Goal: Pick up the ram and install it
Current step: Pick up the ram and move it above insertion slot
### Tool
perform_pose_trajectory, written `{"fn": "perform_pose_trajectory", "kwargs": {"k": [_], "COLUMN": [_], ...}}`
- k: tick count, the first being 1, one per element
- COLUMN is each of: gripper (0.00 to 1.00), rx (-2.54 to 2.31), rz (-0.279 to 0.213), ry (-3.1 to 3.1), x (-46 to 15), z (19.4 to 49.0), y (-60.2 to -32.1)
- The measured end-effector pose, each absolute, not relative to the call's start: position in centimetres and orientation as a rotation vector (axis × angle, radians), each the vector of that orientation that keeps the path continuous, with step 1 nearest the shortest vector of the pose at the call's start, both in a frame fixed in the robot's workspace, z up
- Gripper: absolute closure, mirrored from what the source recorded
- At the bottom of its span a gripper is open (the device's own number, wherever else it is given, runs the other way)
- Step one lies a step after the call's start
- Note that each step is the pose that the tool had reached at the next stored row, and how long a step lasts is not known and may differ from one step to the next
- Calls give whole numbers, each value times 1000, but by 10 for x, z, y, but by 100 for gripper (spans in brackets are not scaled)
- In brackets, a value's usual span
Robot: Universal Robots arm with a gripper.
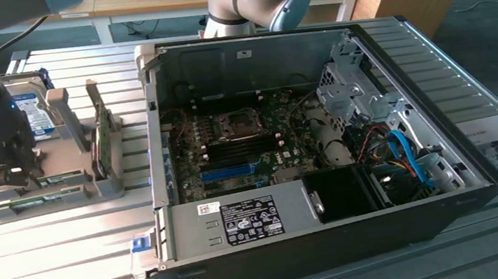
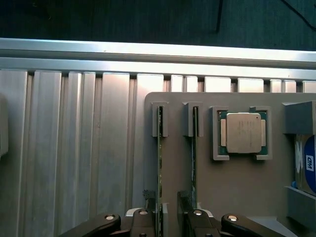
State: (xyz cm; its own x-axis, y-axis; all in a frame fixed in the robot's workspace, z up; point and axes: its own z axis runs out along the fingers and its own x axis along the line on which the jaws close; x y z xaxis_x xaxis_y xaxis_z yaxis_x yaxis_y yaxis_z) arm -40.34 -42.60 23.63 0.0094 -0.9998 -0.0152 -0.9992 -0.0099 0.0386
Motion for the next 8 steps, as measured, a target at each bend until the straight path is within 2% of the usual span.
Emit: {"fn": "perform_pose_trajectory", "kwargs": {"k": [8], "gripper": [69], "rx": [2220], "rz": [-59], "ry": [-2198], "x": [-403], "z": [232], "y": [-426]}}
